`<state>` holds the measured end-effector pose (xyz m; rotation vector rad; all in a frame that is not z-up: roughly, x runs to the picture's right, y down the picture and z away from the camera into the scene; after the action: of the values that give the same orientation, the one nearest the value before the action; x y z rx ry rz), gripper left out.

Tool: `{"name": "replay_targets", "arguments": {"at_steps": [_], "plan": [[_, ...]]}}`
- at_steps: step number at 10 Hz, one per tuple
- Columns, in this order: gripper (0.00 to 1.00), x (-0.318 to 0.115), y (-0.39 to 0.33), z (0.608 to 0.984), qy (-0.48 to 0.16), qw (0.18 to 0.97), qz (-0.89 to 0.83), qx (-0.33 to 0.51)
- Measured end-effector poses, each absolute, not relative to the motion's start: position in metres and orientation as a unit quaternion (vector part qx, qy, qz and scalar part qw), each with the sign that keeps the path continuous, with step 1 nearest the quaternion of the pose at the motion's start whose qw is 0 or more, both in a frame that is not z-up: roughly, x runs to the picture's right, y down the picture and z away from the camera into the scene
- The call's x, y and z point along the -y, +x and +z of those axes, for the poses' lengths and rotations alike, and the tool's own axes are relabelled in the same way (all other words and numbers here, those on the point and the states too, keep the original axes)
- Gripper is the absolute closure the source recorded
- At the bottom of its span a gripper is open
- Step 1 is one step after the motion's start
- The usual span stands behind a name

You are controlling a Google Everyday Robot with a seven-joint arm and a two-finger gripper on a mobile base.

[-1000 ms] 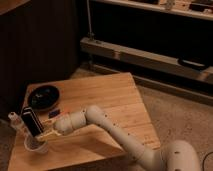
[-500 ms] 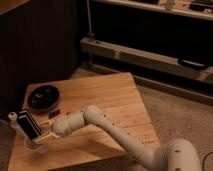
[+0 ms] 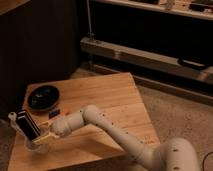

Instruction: Place the eraser in the ceramic cup

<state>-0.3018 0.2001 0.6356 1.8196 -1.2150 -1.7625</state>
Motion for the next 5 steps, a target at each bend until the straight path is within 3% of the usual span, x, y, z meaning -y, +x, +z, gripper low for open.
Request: {"name": "replay_targets", "arguments": {"at_steps": [3,5], "plan": [[0.28,-0.1977,-0.3038,0.6334,0.640,0.171,-0.617,0.425],[0.20,-0.1972,-0.3060,0.6316,0.639,0.170,-0.620,0.422]]}}
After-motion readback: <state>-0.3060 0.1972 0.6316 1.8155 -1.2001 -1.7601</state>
